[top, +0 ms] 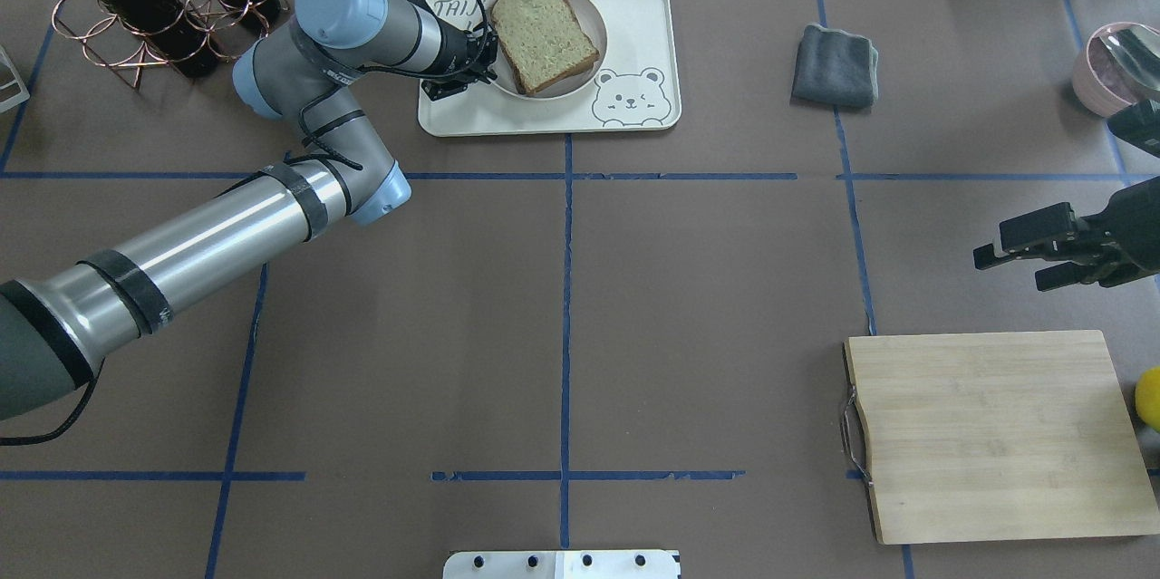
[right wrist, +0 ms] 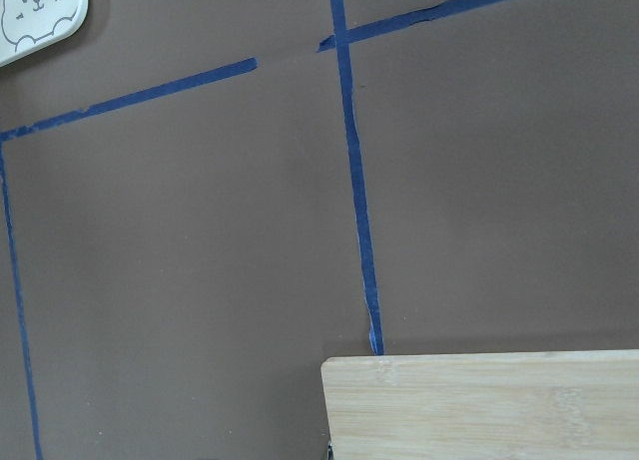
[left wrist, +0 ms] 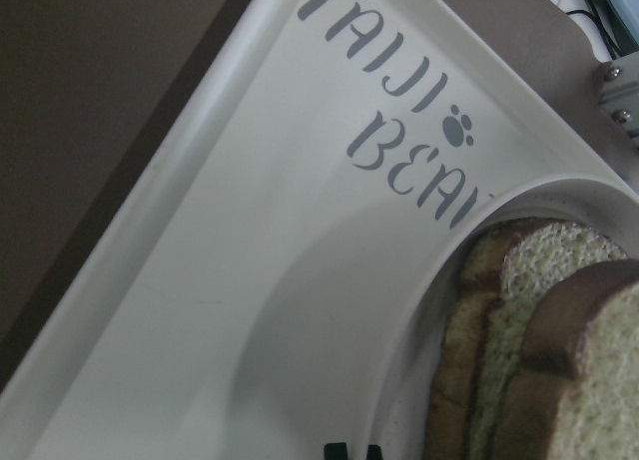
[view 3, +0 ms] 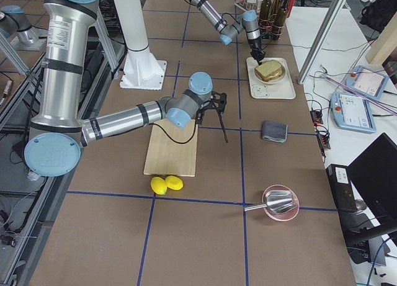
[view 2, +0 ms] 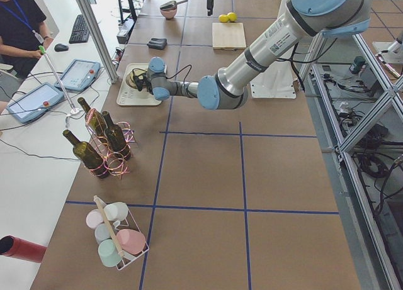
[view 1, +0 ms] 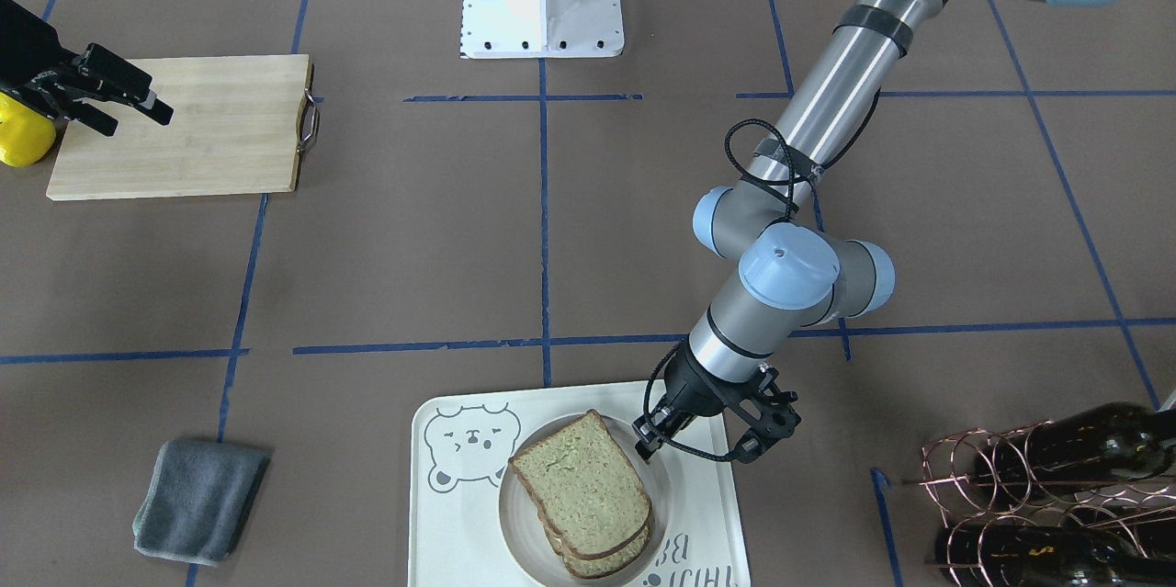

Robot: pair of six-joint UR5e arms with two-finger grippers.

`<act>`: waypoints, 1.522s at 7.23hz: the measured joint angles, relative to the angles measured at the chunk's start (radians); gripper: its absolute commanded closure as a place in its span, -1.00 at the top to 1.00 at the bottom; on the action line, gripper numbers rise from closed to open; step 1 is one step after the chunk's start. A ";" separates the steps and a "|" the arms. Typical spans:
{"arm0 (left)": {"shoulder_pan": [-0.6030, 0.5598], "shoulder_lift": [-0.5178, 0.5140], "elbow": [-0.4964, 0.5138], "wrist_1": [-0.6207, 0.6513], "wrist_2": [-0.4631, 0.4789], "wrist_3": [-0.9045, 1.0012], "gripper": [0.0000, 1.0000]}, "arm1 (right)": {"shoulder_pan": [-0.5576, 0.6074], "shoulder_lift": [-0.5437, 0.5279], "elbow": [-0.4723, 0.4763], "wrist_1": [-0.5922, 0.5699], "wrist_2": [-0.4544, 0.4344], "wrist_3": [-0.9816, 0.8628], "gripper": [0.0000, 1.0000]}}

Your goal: Make sandwich and place on tray

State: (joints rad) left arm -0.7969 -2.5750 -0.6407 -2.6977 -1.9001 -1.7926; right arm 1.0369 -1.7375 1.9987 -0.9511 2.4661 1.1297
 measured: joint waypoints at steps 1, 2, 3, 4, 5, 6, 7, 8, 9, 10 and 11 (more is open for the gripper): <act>0.001 -0.011 0.019 -0.013 0.010 -0.012 -1.00 | 0.000 -0.002 -0.001 0.000 -0.001 0.000 1.00; 0.002 -0.017 0.028 -0.019 0.014 -0.017 -0.79 | 0.000 -0.006 -0.001 0.000 -0.001 -0.001 1.00; 0.003 -0.019 0.032 -0.022 0.016 -0.018 -0.45 | 0.000 -0.010 -0.002 0.000 -0.001 -0.001 1.00; 0.004 -0.022 0.034 -0.024 0.017 -0.017 0.92 | 0.000 -0.012 -0.002 0.000 -0.001 -0.001 1.00; 0.006 -0.025 0.034 -0.024 0.018 -0.012 1.00 | 0.000 -0.015 -0.003 0.000 -0.001 -0.001 1.00; 0.007 -0.024 0.031 -0.025 0.018 0.002 1.00 | -0.001 -0.020 -0.005 0.000 -0.001 -0.001 1.00; 0.007 -0.015 0.010 -0.020 0.017 0.035 1.00 | 0.000 -0.023 -0.006 0.000 -0.002 -0.001 1.00; 0.006 0.033 -0.075 0.011 0.014 0.100 1.00 | 0.004 -0.031 -0.008 0.000 -0.003 -0.001 1.00; 0.003 0.128 -0.238 0.091 0.012 0.183 1.00 | 0.022 -0.040 -0.009 -0.002 -0.005 -0.002 1.00; -0.001 0.240 -0.442 0.215 0.010 0.284 1.00 | 0.052 -0.049 -0.010 -0.004 -0.007 -0.004 1.00; -0.009 0.348 -0.629 0.333 -0.001 0.413 1.00 | 0.080 -0.073 -0.011 -0.006 -0.017 -0.029 1.00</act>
State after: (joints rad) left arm -0.8057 -2.2273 -1.2697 -2.3649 -1.9006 -1.3795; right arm 1.1171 -1.8109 1.9877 -0.9574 2.4496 1.1010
